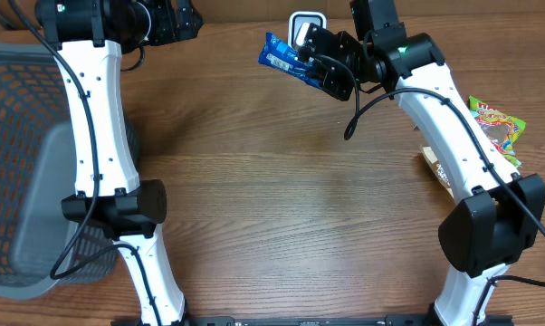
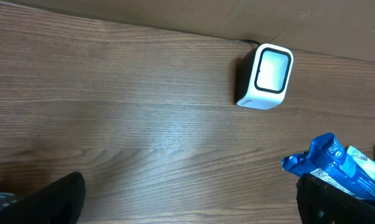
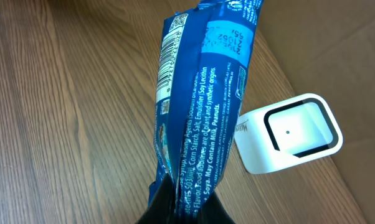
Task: Scan the item barcode
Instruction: 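Hold the blue bar's barcode against the scanner with the right gripper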
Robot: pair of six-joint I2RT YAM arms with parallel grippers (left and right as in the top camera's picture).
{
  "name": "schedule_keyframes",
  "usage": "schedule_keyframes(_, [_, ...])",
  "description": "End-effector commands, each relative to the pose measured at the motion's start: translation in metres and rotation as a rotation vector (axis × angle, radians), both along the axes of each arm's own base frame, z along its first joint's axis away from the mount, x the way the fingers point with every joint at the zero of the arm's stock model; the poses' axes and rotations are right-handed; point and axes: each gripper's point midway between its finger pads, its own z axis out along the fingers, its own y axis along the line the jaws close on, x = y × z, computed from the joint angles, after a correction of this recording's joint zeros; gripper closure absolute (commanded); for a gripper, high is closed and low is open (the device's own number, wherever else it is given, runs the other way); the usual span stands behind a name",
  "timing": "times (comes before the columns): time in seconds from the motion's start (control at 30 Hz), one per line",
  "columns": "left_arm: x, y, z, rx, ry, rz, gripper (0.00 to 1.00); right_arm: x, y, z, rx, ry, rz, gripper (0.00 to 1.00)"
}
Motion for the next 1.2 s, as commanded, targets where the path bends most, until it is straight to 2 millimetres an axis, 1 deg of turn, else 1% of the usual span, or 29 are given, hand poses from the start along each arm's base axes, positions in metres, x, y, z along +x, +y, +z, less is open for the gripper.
schedule_keyframes(0.0, [-0.002,-0.002,0.013,-0.007,-0.032,0.0,0.0,-0.008,0.01,0.025,0.056,-0.036,0.053,0.96])
schedule_keyframes(0.07, [-0.002,-0.002,0.013,-0.007,-0.032,-0.001,0.0,-0.013,0.014,0.027,0.083,-0.022,0.078,0.96])
schedule_keyframes(0.17, [-0.002,-0.002,0.013,-0.007,-0.032,0.0,0.0,-0.01,0.013,0.027,0.077,-0.03,0.07,0.96])
schedule_keyframes(0.27, [-0.002,-0.002,0.013,-0.008,-0.032,-0.001,0.0,0.003,-0.002,0.022,-0.001,-0.064,-0.013,0.96])
schedule_keyframes(0.33, [-0.002,-0.002,0.013,-0.007,-0.032,0.0,0.0,0.02,-0.02,0.018,-0.094,-0.119,-0.105,0.96])
schedule_keyframes(0.37, [-0.002,-0.002,0.013,-0.007,-0.032,0.0,0.0,0.031,-0.032,0.019,-0.147,-0.158,-0.17,0.96])
schedule_keyframes(0.47, [-0.002,-0.002,0.013,-0.007,-0.032,0.0,0.0,0.057,-0.059,0.03,-0.24,-0.26,-0.362,0.96])
schedule_keyframes(0.5, [-0.002,-0.002,0.013,-0.008,-0.032,-0.001,0.0,0.062,-0.064,0.032,-0.266,-0.29,-0.397,0.96])
schedule_keyframes(0.57, [-0.002,-0.002,0.013,-0.007,-0.032,0.0,0.0,0.083,-0.085,0.045,-0.345,-0.401,-0.539,0.96])
schedule_keyframes(0.63, [-0.002,-0.002,0.013,-0.007,-0.032,-0.001,0.0,0.099,-0.097,0.053,-0.404,-0.492,-0.643,0.96])
schedule_keyframes(0.7, [-0.002,-0.002,0.013,-0.007,-0.032,-0.001,0.0,0.112,-0.105,0.059,-0.428,-0.566,-0.744,0.96])
schedule_keyframes(0.8, [-0.002,-0.002,0.013,-0.007,-0.032,0.0,0.0,0.128,-0.109,0.063,-0.435,-0.658,-0.86,0.96])
schedule_keyframes(0.87, [-0.002,-0.002,0.013,-0.007,-0.032,-0.001,0.0,0.139,-0.108,0.059,-0.445,-0.713,-0.904,0.96])
schedule_keyframes(0.97, [-0.002,-0.002,0.013,-0.007,-0.032,0.0,0.0,0.153,-0.102,0.048,-0.436,-0.776,-0.946,0.96])
schedule_keyframes(1.07, [-0.002,-0.002,0.013,-0.007,-0.032,0.0,0.0,0.167,-0.093,0.028,-0.484,-0.846,-0.934,0.96])
schedule_keyframes(1.13, [-0.002,-0.002,0.013,-0.007,-0.032,0.0,0.0,0.172,-0.086,0.013,-0.51,-0.865,-0.909,0.96])
schedule_keyframes(1.17, [-0.002,-0.002,0.013,-0.007,-0.032,0.0,0.0,0.173,-0.084,0.01,-0.509,-0.868,-0.907,0.96])
